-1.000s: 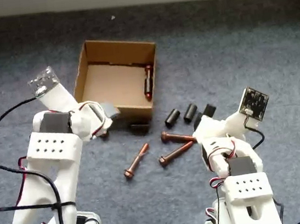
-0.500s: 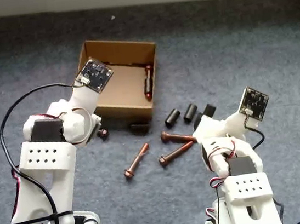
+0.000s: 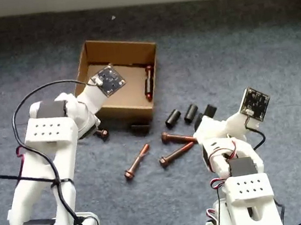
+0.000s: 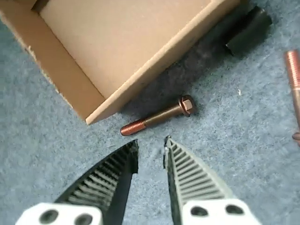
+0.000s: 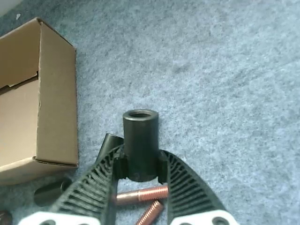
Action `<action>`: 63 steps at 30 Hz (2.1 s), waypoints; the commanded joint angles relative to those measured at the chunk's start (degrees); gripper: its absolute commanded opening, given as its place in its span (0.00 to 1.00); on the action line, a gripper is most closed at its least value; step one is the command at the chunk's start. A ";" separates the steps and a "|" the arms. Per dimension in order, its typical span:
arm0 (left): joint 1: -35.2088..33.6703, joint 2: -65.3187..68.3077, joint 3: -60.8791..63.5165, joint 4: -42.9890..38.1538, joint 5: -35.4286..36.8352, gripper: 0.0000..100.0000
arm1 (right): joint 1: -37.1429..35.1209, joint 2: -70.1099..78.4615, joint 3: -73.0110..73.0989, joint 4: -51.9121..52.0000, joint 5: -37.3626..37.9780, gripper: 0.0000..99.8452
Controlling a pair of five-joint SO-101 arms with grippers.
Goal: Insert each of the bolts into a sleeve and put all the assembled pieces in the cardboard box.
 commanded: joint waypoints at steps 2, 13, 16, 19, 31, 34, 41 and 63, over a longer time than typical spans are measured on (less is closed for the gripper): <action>-0.04 7.96 -6.99 6.77 -22.24 0.13 | 0.57 -1.54 -0.40 -1.10 2.02 0.01; 3.56 22.20 -19.82 12.04 -34.90 0.13 | 0.57 -1.54 -0.40 -1.10 2.55 0.01; 4.09 27.74 -22.37 12.13 -34.99 0.13 | 0.57 -1.54 -0.40 -1.10 2.55 0.01; 3.56 32.13 -24.92 12.13 -36.75 0.13 | 0.48 -1.54 -0.40 -1.10 2.55 0.01; 1.27 41.63 -29.41 10.73 -38.68 0.13 | 0.31 -1.54 -0.48 -1.10 2.64 0.01; -0.48 43.38 -31.78 10.46 -38.68 0.13 | 0.31 -1.54 -0.48 -1.10 2.64 0.01; -0.48 49.19 -35.47 10.46 -38.68 0.13 | 0.31 -1.54 -0.57 -1.10 2.64 0.01; 6.64 43.03 -32.22 22.07 -32.97 0.01 | 0.31 -1.54 -0.40 -1.10 2.64 0.01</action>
